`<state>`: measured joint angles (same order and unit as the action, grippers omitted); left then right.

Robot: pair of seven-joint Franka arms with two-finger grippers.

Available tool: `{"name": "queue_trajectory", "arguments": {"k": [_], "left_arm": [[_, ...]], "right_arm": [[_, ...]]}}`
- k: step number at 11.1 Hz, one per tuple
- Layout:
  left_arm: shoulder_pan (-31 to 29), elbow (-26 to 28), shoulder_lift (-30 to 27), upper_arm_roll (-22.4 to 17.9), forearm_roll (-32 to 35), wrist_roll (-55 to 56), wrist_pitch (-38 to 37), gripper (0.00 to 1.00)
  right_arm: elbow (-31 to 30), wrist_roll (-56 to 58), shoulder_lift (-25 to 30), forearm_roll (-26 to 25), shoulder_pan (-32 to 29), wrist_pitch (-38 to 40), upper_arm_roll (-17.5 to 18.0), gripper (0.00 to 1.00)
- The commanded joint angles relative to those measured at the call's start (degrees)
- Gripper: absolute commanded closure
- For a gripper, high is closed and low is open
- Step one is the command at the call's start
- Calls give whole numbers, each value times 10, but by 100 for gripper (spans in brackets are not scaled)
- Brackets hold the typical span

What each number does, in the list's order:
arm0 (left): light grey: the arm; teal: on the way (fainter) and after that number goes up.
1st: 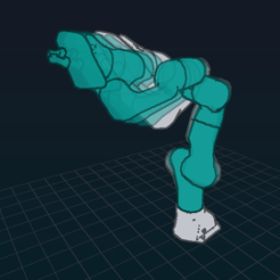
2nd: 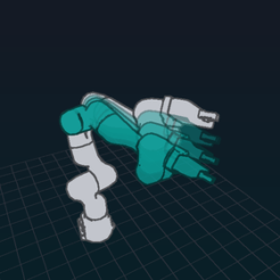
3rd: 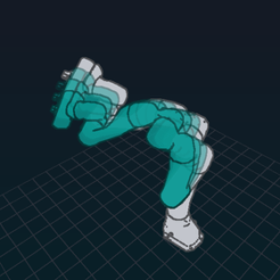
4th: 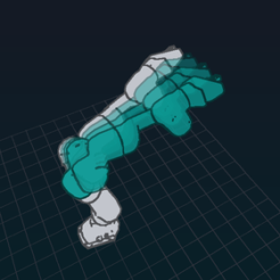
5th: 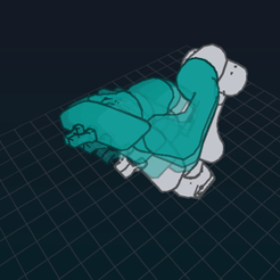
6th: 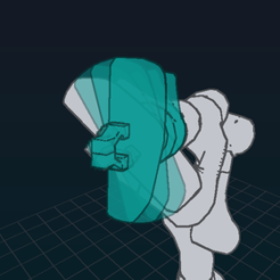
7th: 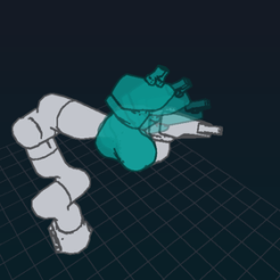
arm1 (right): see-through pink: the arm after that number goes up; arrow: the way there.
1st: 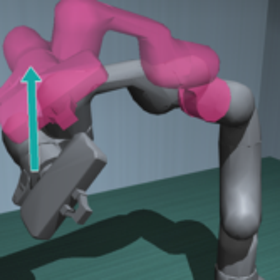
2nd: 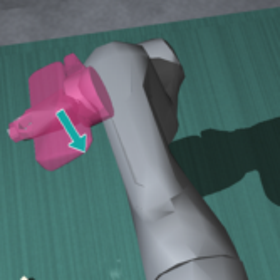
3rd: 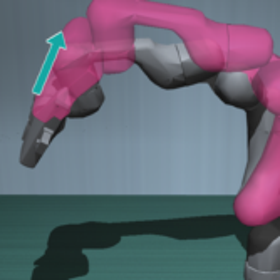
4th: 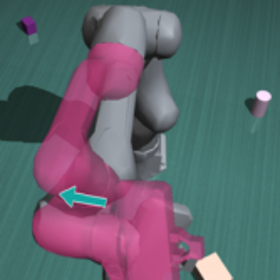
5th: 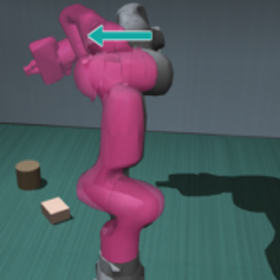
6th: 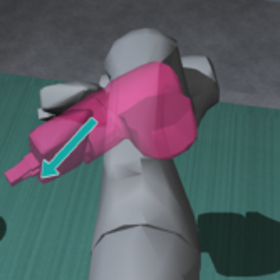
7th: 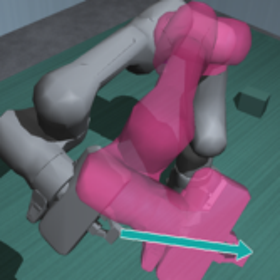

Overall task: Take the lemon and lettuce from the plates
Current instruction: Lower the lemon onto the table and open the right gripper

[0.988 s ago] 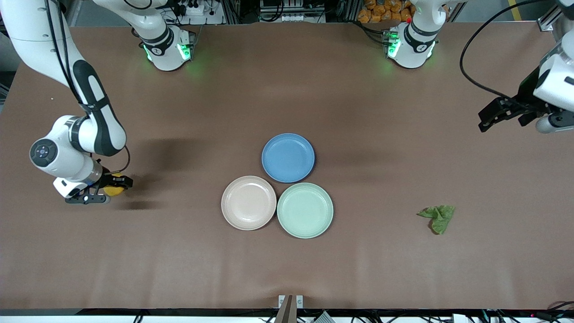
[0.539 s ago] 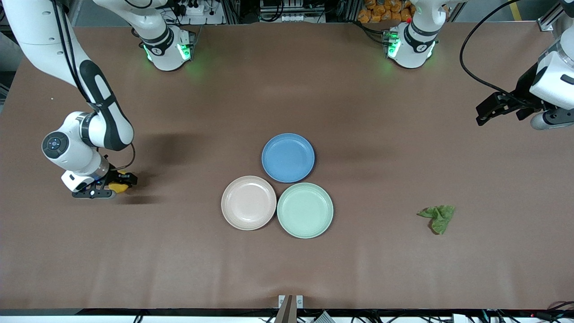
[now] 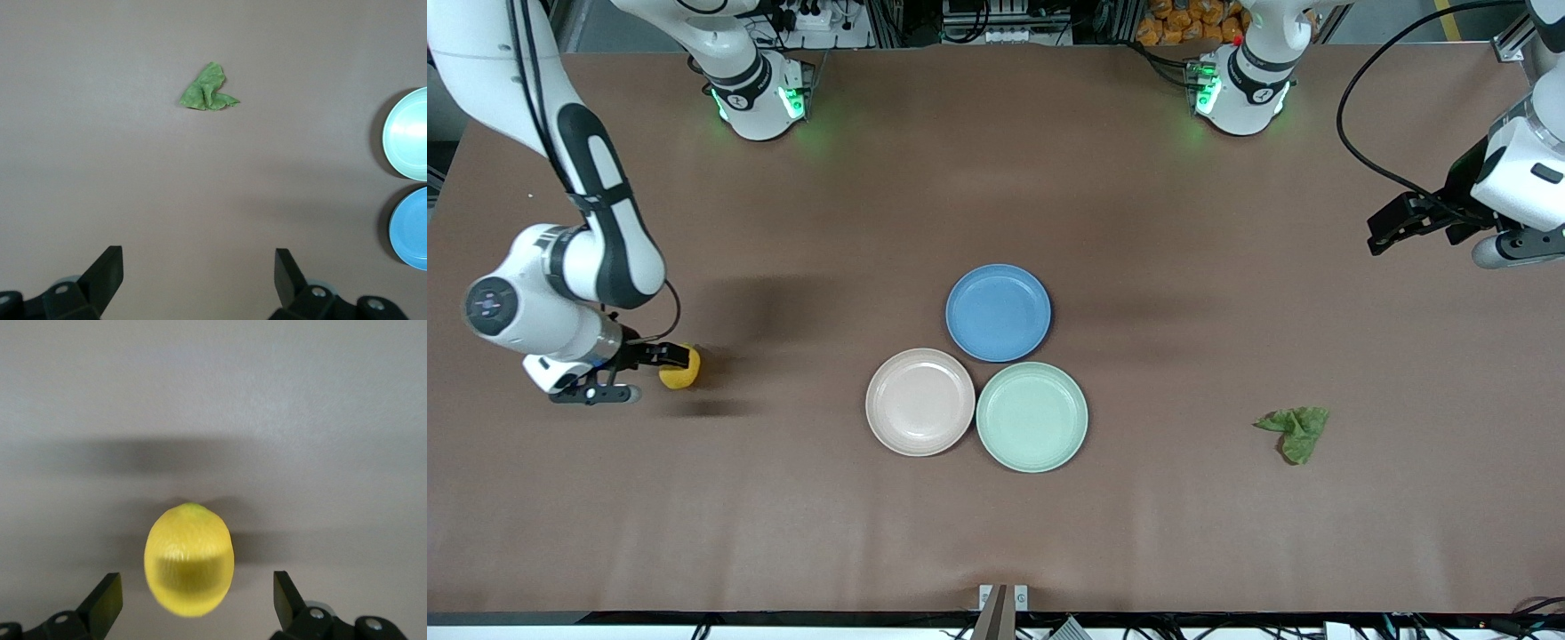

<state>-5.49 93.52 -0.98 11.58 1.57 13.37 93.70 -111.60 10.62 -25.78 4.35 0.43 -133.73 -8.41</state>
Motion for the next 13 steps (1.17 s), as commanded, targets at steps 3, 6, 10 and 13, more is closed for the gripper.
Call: {"name": "queue_trajectory", "arguments": {"k": [3,6,10,13], "left_arm": [[0,-11,2,2,-9,-13,-11,0],[3,-19,2,3,-7,-12,-12,0],[0,-22,-5,3,-6,-12,-18,0],[0,-24,-11,2,10,-86,-19,0]], "right_arm": [[81,-31,31,9,-4,125,-2,0],[125,-65,72,-7,-1,226,-4,0],[222,-133,81,-14,21,366,-1,0],[244,-140,115,-18,26,402,0,0]]}}
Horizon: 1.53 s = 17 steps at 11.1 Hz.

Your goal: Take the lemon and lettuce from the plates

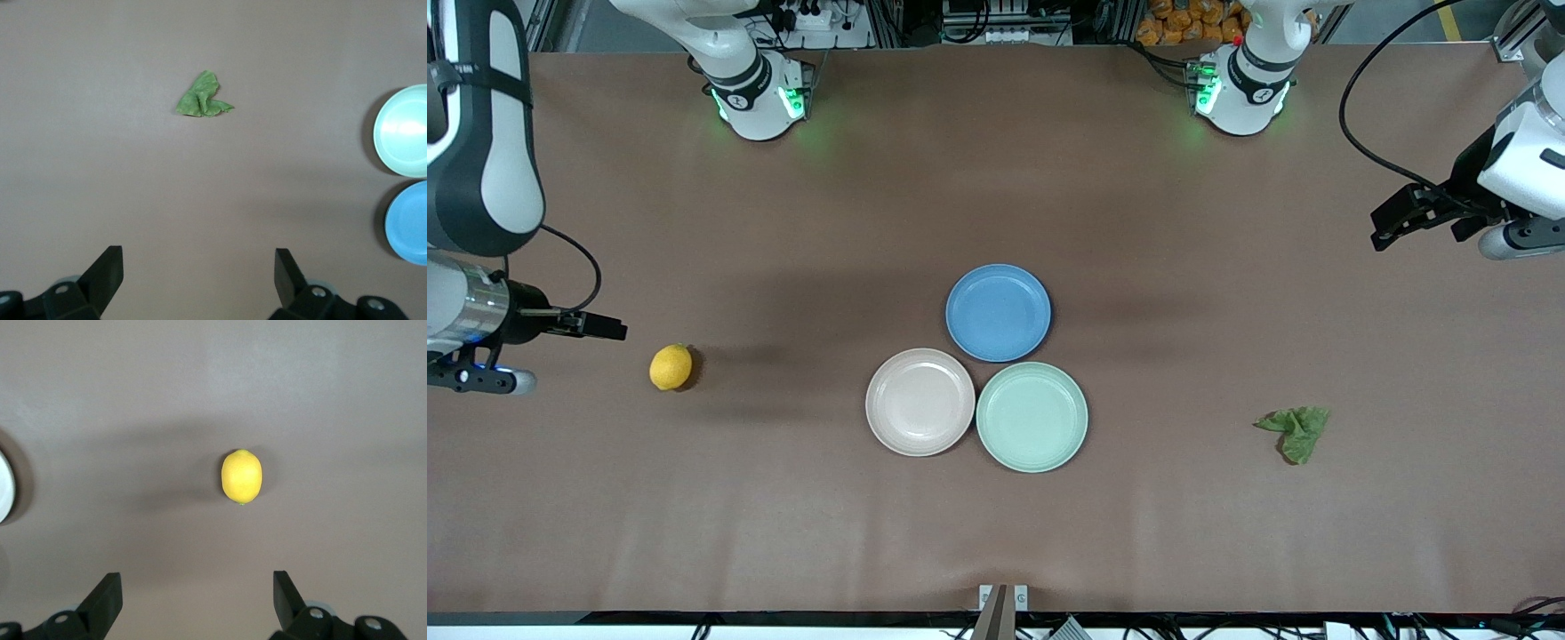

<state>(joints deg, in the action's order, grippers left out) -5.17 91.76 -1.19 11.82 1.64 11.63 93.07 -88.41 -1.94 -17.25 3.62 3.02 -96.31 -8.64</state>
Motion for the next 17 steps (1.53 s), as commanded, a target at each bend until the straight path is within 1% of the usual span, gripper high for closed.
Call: {"name": "queue_trajectory", "arguments": {"k": [1,6,11,17], "left_arm": [[-5,-6,-13,0,10,-79,-12,0],[-4,-16,-17,0,10,-93,-21,0],[-4,-19,-17,0,18,-85,-30,0],[-4,-43,-17,1,10,-86,-46,0]], "right_arm": [[12,-14,41,-11,0,38,1,0],[31,-15,101,-19,1,111,4,0],[41,-9,113,-21,4,136,3,0],[41,-10,113,-21,6,135,6,0]]}}
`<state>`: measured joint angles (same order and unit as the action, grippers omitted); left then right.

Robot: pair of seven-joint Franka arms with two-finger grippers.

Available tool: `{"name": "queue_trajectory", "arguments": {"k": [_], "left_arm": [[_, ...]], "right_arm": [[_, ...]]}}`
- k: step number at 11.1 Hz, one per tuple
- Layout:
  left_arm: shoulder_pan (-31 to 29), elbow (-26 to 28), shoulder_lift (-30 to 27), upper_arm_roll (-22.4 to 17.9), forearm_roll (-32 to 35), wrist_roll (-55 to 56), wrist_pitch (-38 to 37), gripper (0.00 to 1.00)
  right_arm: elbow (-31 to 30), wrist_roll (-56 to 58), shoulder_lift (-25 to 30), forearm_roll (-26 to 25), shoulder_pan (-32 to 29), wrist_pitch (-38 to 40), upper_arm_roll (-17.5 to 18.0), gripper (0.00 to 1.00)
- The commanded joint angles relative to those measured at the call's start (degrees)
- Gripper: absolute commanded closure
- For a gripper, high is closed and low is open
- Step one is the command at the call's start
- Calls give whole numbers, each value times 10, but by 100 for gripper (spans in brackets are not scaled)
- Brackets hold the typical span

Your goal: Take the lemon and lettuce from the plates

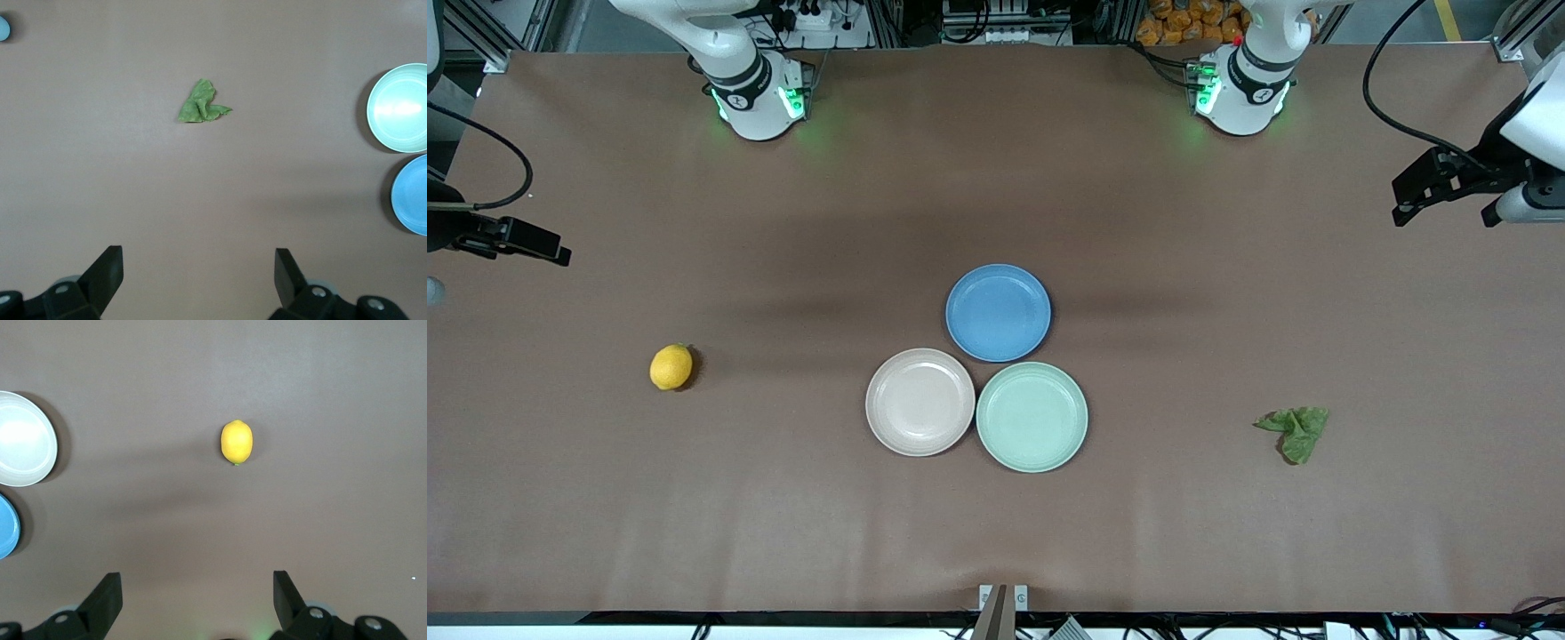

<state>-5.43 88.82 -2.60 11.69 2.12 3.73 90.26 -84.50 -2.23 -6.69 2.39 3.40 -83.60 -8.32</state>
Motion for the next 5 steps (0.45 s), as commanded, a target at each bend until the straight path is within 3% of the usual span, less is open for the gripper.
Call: {"name": "queue_trajectory", "arguments": {"k": [1,5], "left_arm": [[-1,-14,-3,4,4,-7,-24,0],[-1,-14,-3,3,-11,-8,-36,0]], "right_arm": [[2,-6,7,-9,2,8,3,0],[2,-6,7,-9,2,8,3,0]]}}
